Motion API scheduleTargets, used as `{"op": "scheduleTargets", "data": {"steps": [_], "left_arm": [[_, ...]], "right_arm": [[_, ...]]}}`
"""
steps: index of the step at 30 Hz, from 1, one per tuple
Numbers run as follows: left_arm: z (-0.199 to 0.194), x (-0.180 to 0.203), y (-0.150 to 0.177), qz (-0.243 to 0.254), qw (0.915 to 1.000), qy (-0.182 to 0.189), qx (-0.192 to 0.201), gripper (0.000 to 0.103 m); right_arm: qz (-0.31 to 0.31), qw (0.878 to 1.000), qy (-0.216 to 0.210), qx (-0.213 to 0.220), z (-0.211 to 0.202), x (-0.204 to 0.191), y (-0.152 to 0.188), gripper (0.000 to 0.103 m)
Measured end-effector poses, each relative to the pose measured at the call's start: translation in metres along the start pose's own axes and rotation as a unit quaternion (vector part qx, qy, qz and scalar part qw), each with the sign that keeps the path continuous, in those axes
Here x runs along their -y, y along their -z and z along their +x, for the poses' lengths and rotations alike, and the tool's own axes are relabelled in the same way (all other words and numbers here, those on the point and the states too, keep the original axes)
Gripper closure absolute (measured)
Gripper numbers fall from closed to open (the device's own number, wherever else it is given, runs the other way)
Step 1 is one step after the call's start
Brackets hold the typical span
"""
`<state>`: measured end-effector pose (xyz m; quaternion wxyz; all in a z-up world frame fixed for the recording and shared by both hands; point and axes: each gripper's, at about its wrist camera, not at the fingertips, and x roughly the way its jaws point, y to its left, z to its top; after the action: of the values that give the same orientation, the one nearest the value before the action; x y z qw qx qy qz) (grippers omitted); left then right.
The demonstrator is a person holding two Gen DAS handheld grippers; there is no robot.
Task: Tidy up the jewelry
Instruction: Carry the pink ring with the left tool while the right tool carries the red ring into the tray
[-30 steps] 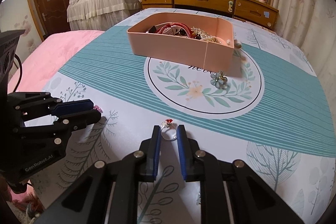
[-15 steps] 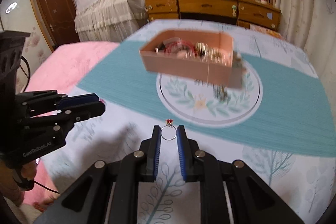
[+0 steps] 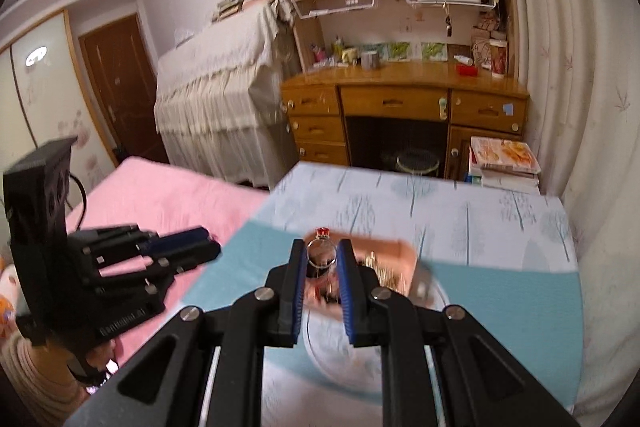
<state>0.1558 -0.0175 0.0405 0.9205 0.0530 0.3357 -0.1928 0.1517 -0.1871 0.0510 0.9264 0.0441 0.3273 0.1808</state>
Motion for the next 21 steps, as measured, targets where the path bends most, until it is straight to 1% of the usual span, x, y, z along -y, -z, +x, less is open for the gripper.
{"op": "scheduleTargets", "data": {"steps": [2,4,7,9,13,16,19,20,21], "left_arm": [[0.016,-0.002,-0.011,-0.005,0.9999,0.001,-0.009,0.089],[0.038,-0.005,-0.015,-0.012,0.9995,0.005,-0.029,0.089],[0.072,-0.008,-0.013,-0.014,0.9982,0.001,-0.059,0.089],[0.095,-0.011,-0.006,-0.019,0.9966,0.001,-0.08,0.089],[0.122,-0.017,0.014,-0.028,0.9936,0.004,-0.11,0.089],[0.139,-0.021,0.025,-0.032,0.991,0.007,-0.13,0.089],[0.147,-0.025,0.03,-0.031,0.9903,0.007,-0.135,0.089],[0.147,-0.026,0.031,-0.032,0.9903,0.008,-0.135,0.086],[0.147,-0.027,0.031,-0.033,0.9905,0.008,-0.134,0.08]], "right_arm": [[0.012,1.0,-0.004,-0.008,0.018,0.003,-0.009,0.087],[0.018,1.0,-0.007,-0.024,0.038,0.005,-0.011,0.087],[0.027,0.998,-0.003,-0.055,0.07,0.009,-0.005,0.087],[0.043,0.996,-0.011,-0.081,0.091,0.014,0.003,0.087],[0.068,0.989,-0.025,-0.127,0.125,0.025,0.024,0.087],[0.085,0.982,-0.039,-0.164,0.142,0.029,0.038,0.087],[0.103,0.976,-0.055,-0.185,0.151,0.031,0.043,0.087],[0.109,0.974,-0.063,-0.191,0.153,0.031,0.043,0.087],[0.111,0.973,-0.066,-0.193,0.154,0.031,0.043,0.087]]}}
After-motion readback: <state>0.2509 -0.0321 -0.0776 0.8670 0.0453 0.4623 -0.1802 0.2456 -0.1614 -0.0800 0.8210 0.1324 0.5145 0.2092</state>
